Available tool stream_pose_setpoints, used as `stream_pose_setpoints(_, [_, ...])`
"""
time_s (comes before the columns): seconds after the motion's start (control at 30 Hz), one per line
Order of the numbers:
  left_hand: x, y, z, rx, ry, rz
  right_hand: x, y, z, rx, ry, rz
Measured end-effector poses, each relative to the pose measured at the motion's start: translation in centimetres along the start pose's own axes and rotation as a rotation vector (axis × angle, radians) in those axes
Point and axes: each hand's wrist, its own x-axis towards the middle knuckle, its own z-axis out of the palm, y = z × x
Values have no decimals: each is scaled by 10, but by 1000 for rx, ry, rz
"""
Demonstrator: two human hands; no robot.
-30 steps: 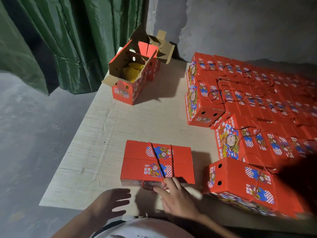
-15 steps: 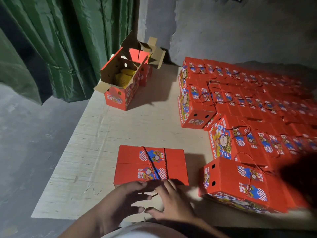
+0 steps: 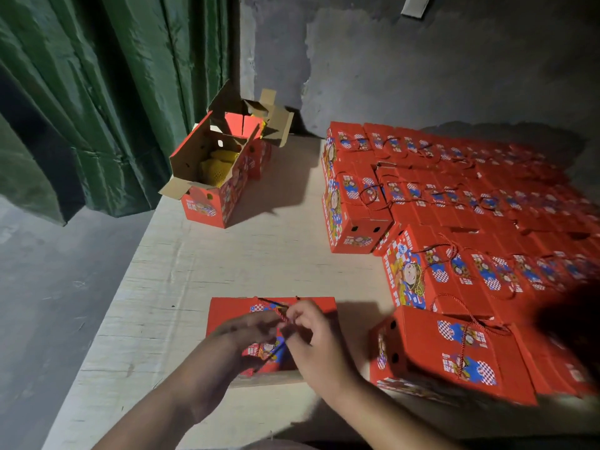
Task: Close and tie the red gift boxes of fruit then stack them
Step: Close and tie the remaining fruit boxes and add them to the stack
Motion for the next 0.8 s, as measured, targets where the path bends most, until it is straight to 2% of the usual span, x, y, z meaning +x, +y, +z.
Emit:
stream_pose_setpoints(0.13, [1,-2,-4,125,57,27,28,-29,-7,102,12,88])
stream_pose_setpoints(0.3, [-2,-27,-28,359,277,56,49,-52,-13,166,-62,160])
stream_pose_setpoints(0.37, [-8,-38,-45,411,248,-29,56,-59,-16,191,-59,166])
stream_pose_setpoints(0.47, [-19,-47,-63,510,70,-222,65,-72,-20,222,-44,154])
stream_pose_setpoints(0.53, [-22,-54,-66,545,69,-276,72,-82,-22,223,-47,119])
stream_pose_setpoints(0.67, [-11,-58,-61,374,211,-281,87,-95,-29,212,-41,101])
stream_pose_setpoints(0.8, [16,-46,-58,171,235,-212,99,-101,-33,194,-34,88])
